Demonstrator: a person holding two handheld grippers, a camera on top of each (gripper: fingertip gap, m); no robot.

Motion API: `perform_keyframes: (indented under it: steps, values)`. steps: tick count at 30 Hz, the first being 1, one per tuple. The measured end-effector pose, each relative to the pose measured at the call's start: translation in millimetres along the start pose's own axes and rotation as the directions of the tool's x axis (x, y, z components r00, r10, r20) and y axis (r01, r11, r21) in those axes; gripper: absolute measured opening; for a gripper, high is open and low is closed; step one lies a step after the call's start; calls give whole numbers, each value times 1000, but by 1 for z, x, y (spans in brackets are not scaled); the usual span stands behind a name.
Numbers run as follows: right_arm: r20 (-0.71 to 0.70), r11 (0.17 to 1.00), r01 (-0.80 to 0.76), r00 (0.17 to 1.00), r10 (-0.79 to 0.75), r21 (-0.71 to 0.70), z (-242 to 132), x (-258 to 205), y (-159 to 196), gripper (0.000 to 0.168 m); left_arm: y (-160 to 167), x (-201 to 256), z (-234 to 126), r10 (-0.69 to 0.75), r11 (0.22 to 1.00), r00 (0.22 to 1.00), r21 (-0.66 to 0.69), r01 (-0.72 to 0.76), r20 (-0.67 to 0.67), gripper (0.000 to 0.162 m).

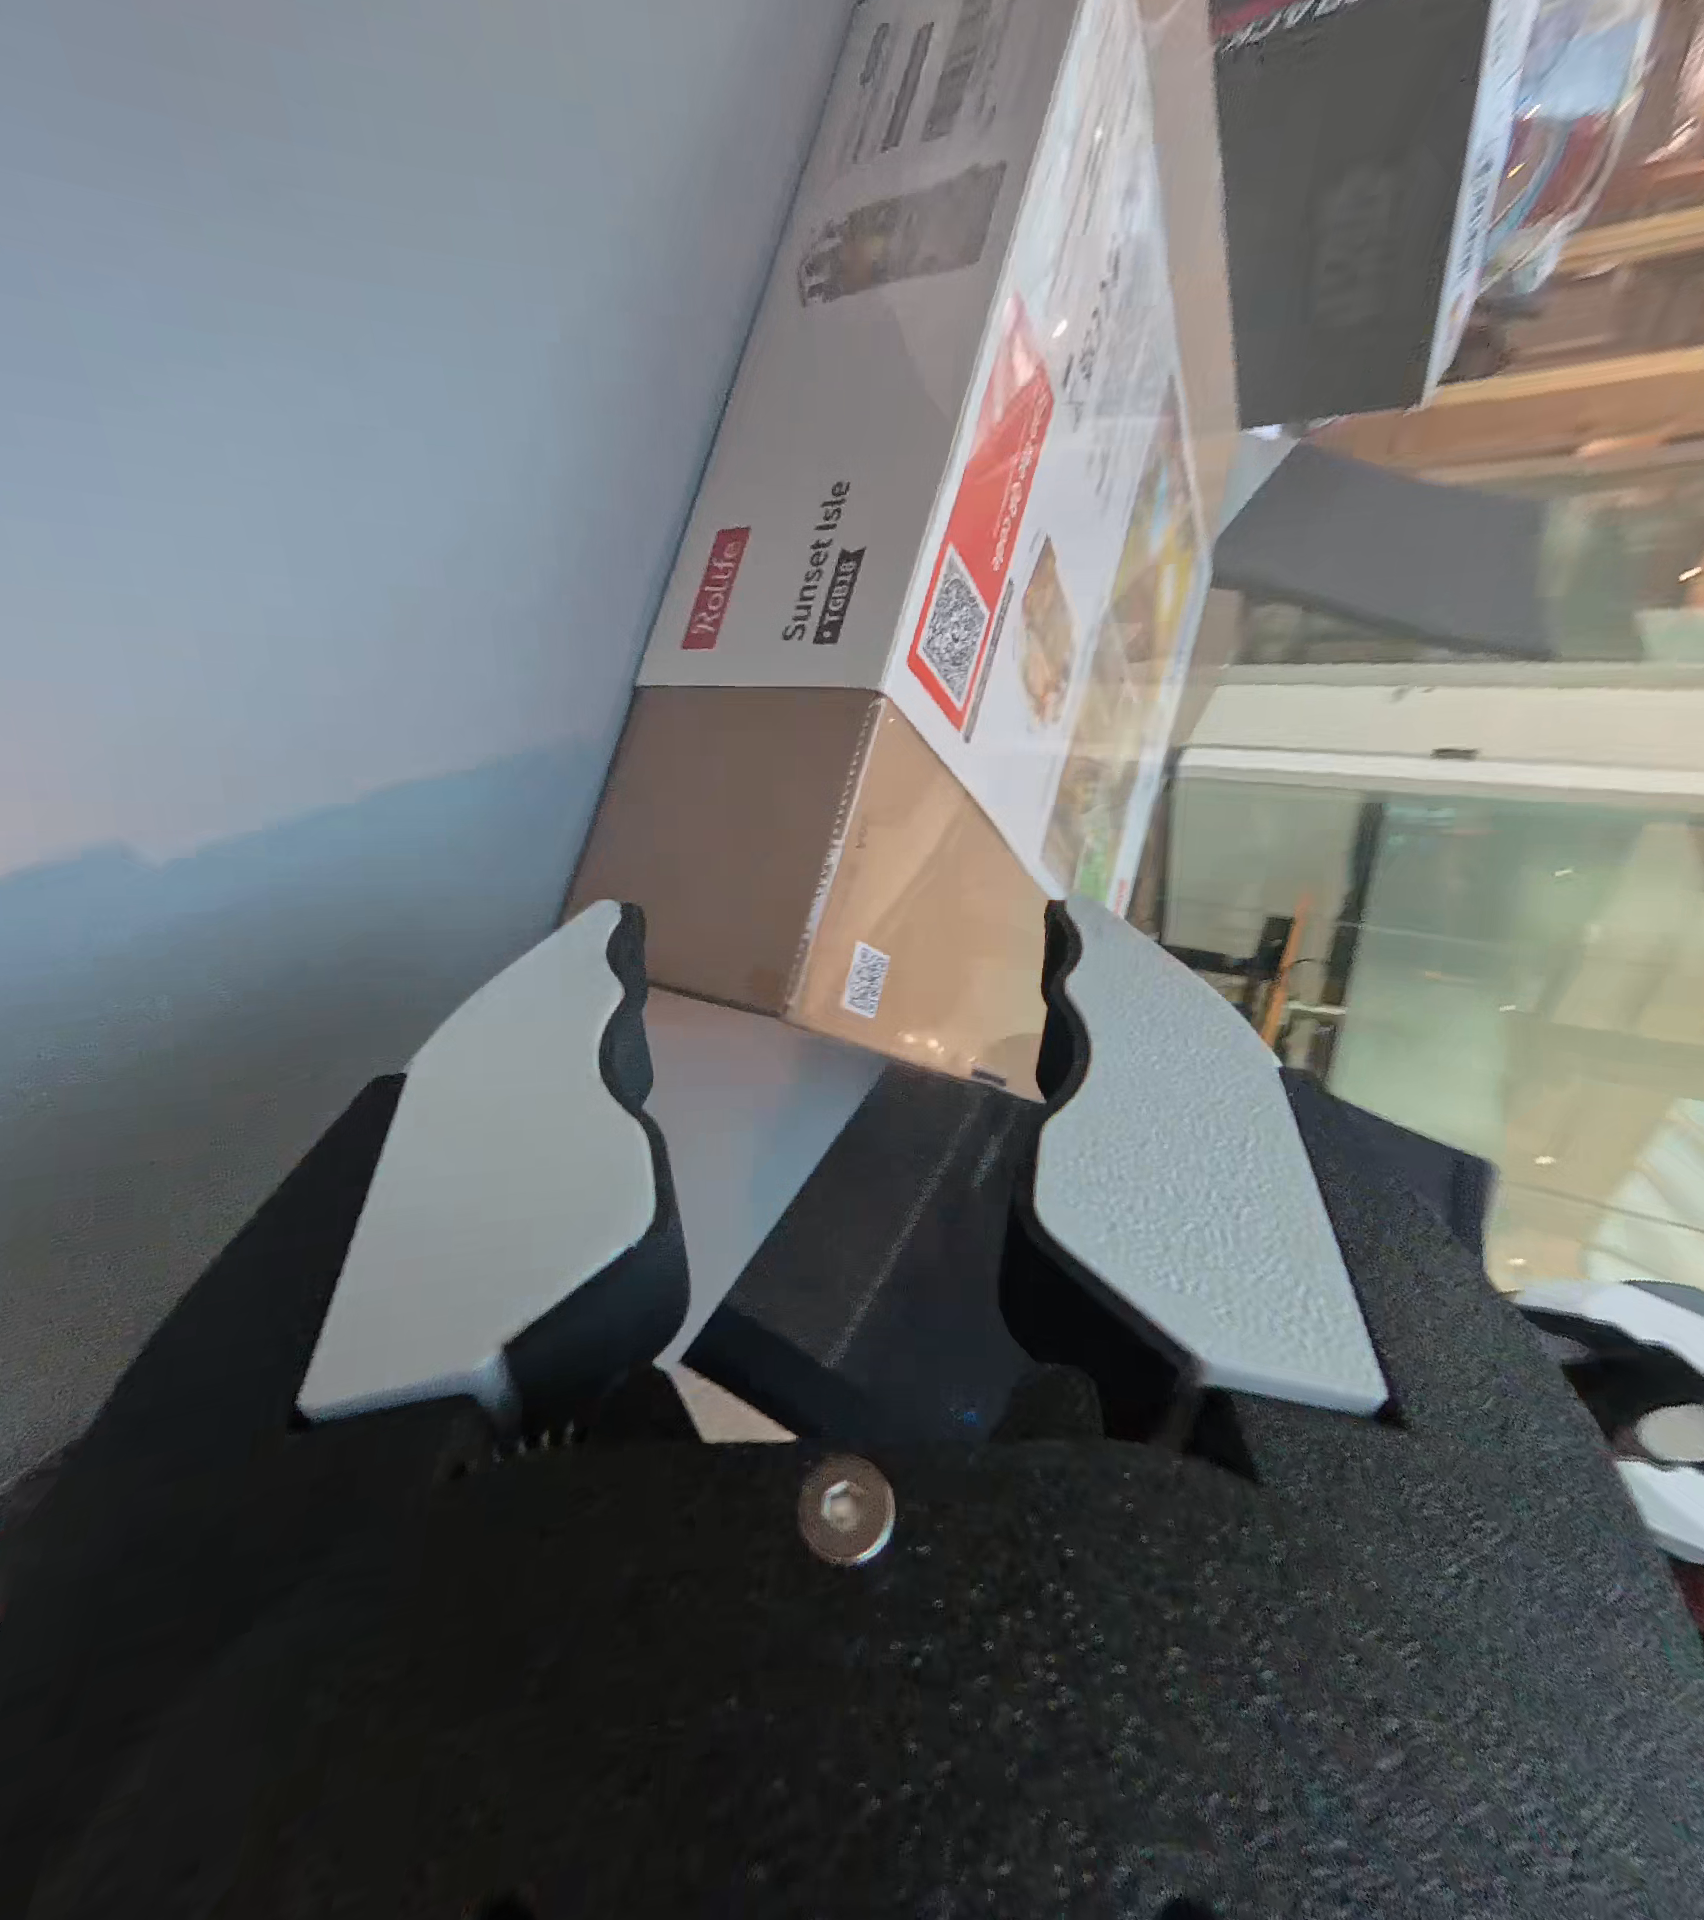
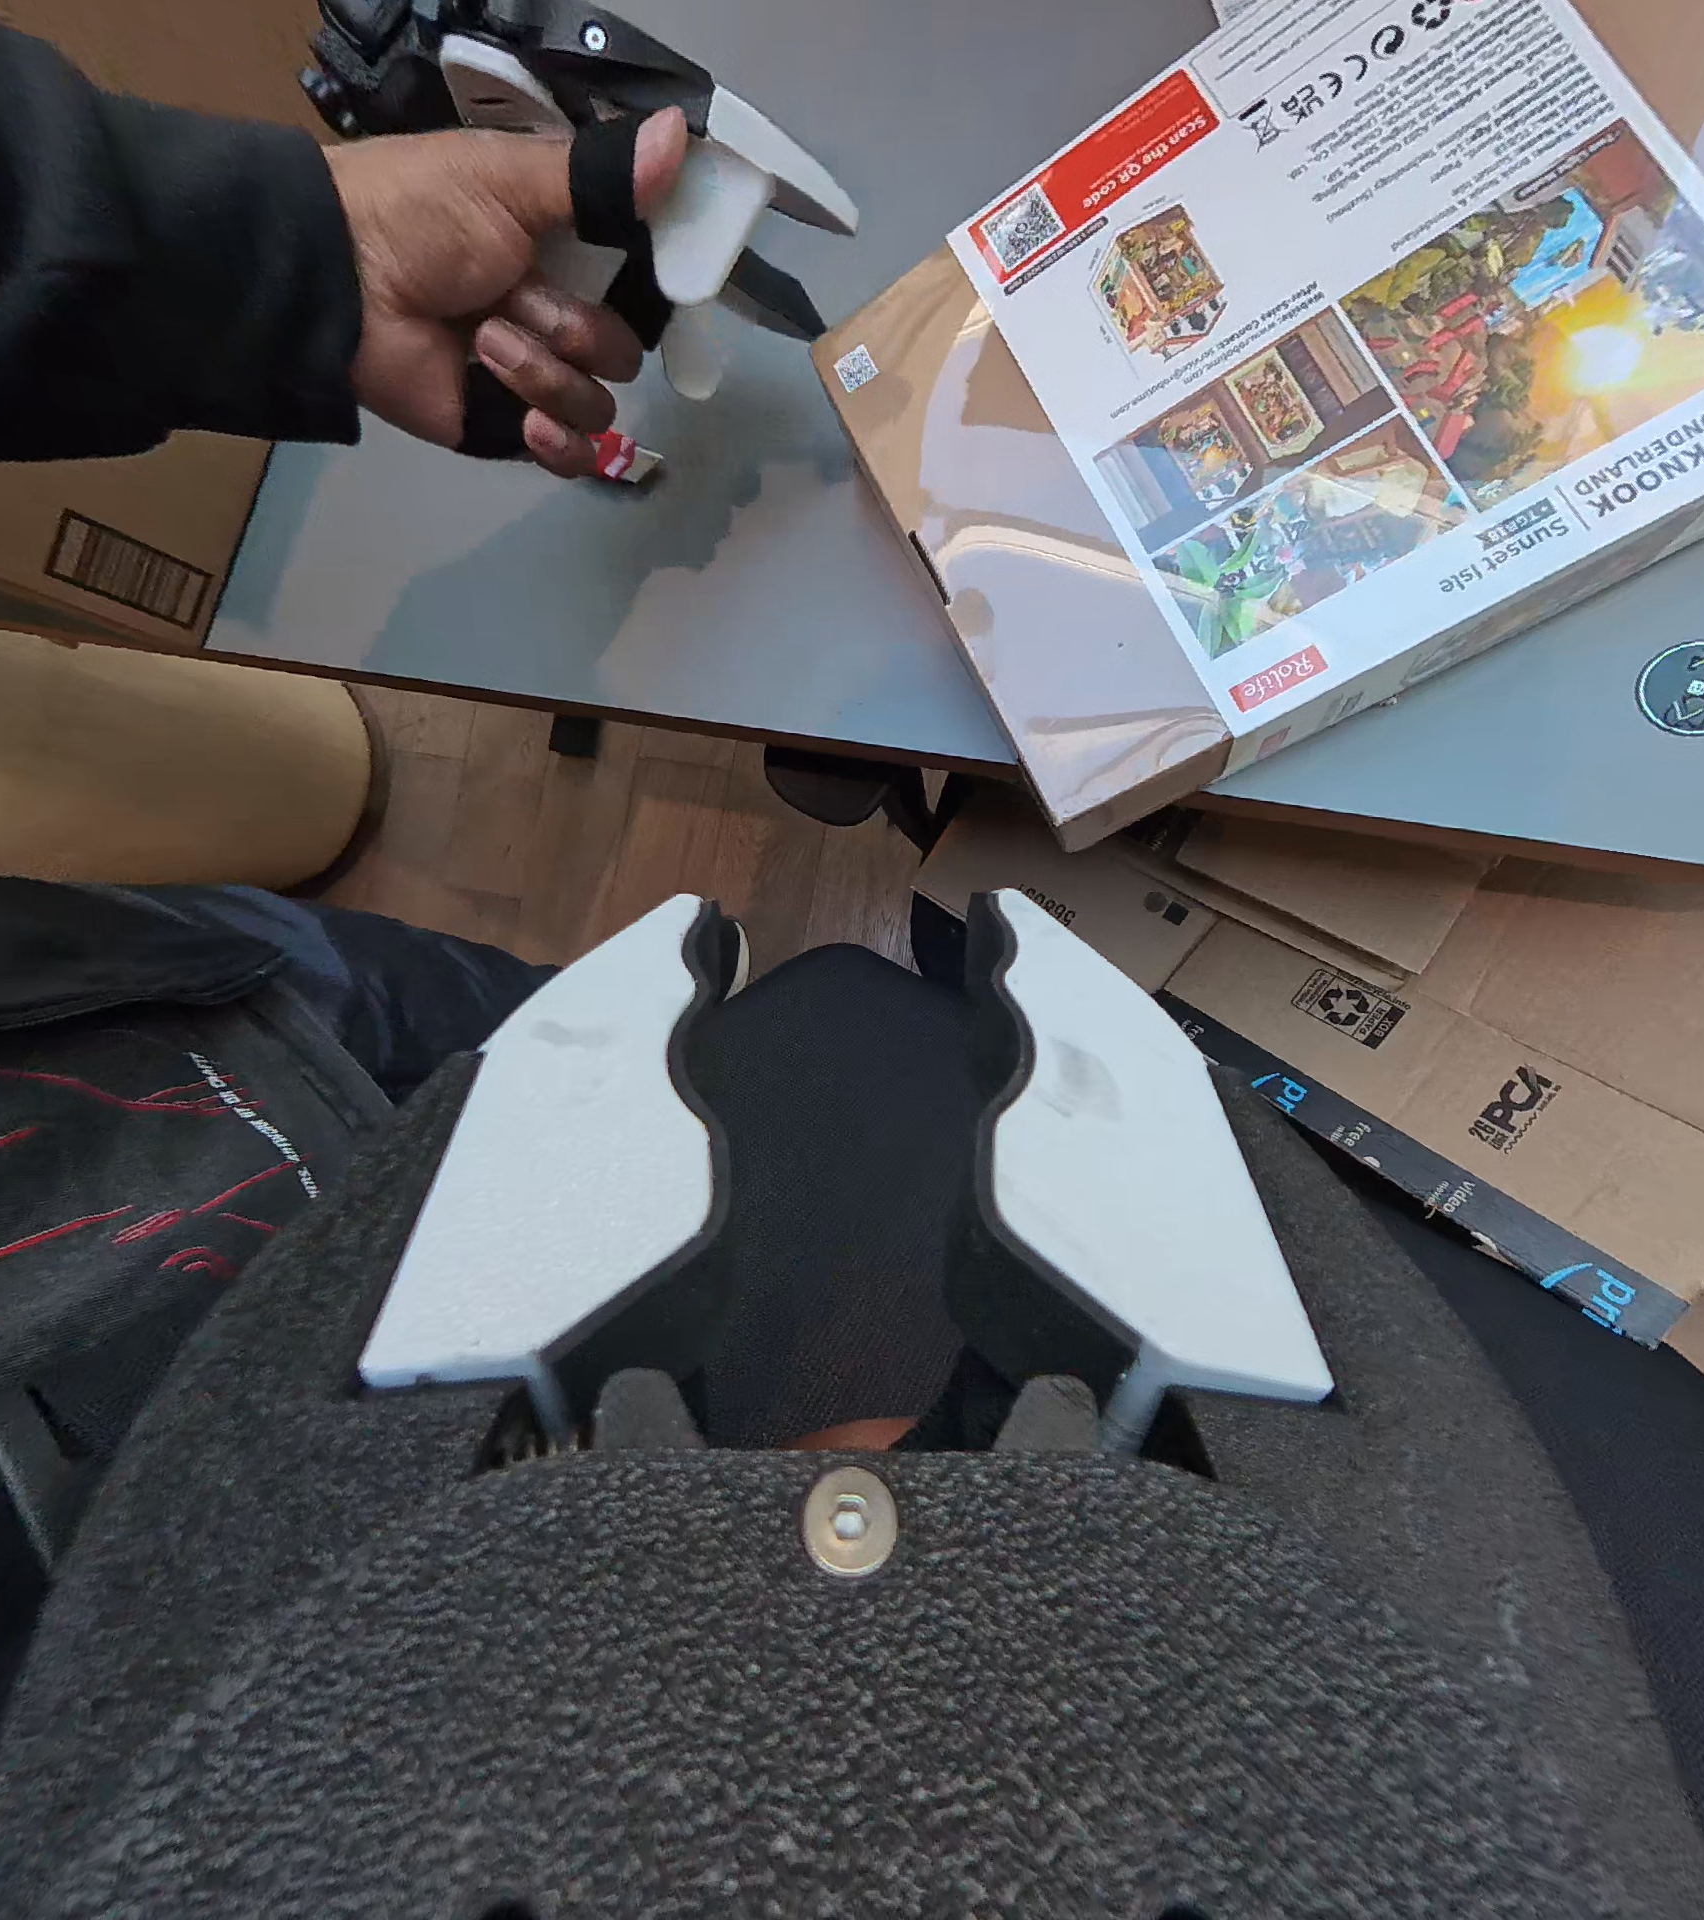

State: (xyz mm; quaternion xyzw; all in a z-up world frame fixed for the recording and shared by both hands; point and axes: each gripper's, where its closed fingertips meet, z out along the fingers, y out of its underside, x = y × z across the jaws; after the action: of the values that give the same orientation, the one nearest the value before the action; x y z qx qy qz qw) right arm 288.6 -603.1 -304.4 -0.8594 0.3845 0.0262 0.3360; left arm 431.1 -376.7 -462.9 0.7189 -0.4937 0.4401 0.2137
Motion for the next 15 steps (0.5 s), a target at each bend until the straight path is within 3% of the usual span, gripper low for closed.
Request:
perform_keyframes:
  steps: [3,9,12,15]
  values:
    - [-2,1000,4,1000,-4,0,-1,-1,-3,45,5,11,9,-108,993,987,27,112,-118,74]
    - [-8,1000,-21,1000,21,1,-1,0,-1,45,10,17,17,-237,940,957,209,269,-165,77]
    - [-11,999,-35,999,35,-3,1,1,-2,45,31,26,34,-287,925,941,204,322,-181,77]
    - [-21,999,-37,999,37,-15,5,3,-3,45,61,43,58,-309,936,931,112,335,-196,78]
